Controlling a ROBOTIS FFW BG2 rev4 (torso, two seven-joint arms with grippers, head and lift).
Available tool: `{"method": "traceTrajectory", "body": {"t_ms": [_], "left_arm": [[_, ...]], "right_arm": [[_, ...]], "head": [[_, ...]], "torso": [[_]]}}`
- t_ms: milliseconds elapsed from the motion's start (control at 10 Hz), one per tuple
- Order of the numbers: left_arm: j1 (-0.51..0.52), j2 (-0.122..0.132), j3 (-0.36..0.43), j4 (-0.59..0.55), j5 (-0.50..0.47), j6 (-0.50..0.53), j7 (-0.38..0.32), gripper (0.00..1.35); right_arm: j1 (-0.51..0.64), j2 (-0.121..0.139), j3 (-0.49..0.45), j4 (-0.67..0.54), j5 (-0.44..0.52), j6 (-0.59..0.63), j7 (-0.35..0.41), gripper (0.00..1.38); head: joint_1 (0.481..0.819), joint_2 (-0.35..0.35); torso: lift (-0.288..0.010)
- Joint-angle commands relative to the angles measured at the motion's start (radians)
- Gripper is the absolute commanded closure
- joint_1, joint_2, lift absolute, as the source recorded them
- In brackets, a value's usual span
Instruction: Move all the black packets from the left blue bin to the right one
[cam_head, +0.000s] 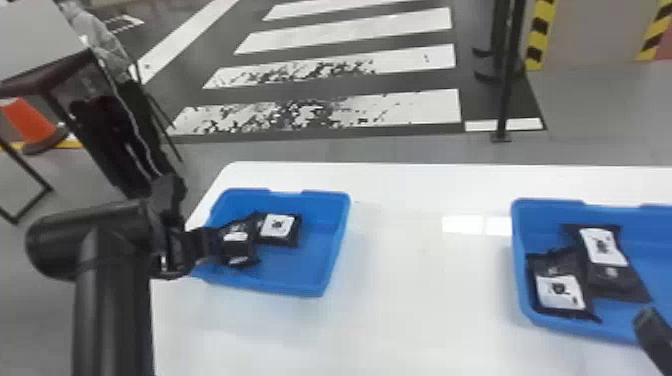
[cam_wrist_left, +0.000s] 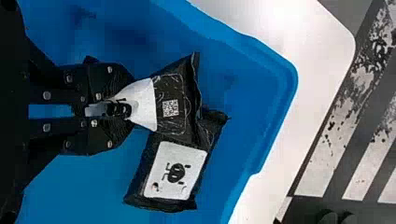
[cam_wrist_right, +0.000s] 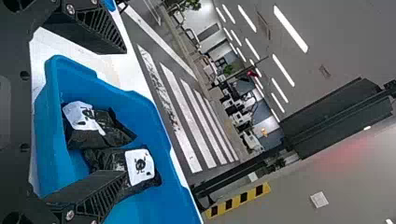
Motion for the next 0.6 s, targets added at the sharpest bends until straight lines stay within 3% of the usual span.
{"method": "traceTrajectory", "body": {"t_ms": [0,200,500], "left_arm": [[0.036,0.002,-0.001,-0.064,0.007,-0.004,-0.013,1.2],[0.117,-0.004,0.005,-0.206,0.095,0.006,-0.023,1.2],[0.23,-0.039,-0.031,-0.408,0.23,-0.055,-0.057,1.2]], "right_arm": [[0.001,0.0,0.0,-0.002,-0.002,0.001,0.0,0.11],[0.003,0.0,0.0,-0.007,-0.002,0.001,0.0,0.11],[-0.007,-0.001,0.004,-0.032,0.006,0.033,0.02,0.11]], "head": [[0.695,0.292],[0.695,0.288],[0.695,0.241]], "torso": [[-0.15],[-0.15],[-0.15]]}}
